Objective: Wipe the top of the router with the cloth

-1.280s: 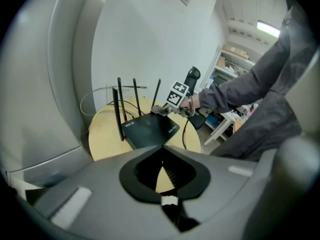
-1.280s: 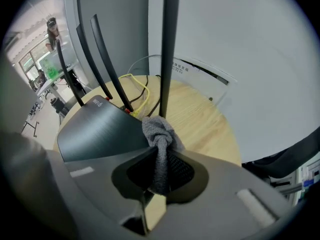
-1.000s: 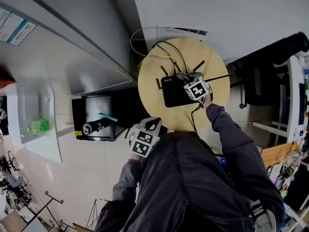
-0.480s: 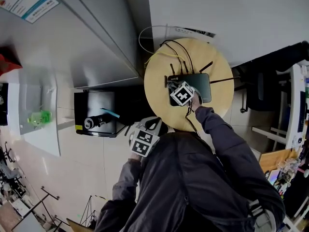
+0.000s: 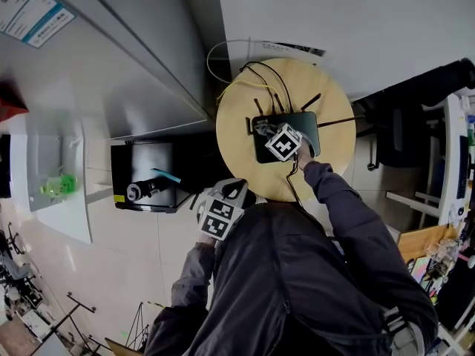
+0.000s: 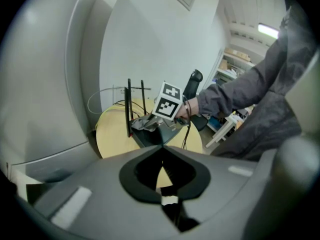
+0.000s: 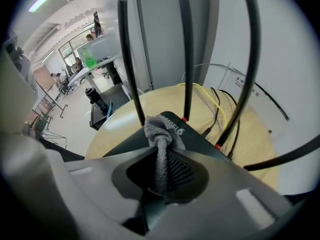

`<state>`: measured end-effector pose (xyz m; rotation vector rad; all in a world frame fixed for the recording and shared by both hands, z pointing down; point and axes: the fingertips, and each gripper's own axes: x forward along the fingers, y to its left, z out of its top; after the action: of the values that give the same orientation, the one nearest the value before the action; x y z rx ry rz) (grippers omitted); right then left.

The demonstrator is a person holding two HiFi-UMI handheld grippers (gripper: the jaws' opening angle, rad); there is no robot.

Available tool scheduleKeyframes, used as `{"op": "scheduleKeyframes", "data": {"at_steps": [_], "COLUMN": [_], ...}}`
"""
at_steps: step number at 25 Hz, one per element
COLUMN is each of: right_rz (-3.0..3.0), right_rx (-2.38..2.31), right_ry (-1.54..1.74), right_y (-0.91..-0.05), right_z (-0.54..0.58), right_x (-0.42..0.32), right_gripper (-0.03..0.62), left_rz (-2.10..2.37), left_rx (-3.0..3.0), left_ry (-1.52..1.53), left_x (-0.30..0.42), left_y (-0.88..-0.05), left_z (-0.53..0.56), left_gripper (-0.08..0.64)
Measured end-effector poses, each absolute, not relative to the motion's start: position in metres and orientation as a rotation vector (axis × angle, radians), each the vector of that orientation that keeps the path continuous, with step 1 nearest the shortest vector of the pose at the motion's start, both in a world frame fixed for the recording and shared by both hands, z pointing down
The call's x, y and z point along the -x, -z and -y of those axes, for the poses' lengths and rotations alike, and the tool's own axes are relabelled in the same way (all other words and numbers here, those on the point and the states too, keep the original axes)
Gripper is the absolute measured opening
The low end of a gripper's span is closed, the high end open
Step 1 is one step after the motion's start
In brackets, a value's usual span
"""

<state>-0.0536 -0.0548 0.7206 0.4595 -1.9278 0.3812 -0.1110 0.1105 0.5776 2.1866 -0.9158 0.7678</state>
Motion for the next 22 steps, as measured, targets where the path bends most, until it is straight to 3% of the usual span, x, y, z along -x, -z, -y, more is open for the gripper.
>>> {"op": "scheduleKeyframes", "data": {"at_steps": [22], "right_rz": [1.795], "right_rx": [-0.803], "right_ry": [-0.590], "right_y": [-0.727], "right_z": [0.094], "right_x": [-0.114], "right_gripper": [0.037], "left_rz": [0.795], "left_rx": [-2.256], "left_ry": [-0.827], "left_x": [0.076], "left_y": [-0.578], "left_z": [-0.096], "left_gripper": [0.000]}}
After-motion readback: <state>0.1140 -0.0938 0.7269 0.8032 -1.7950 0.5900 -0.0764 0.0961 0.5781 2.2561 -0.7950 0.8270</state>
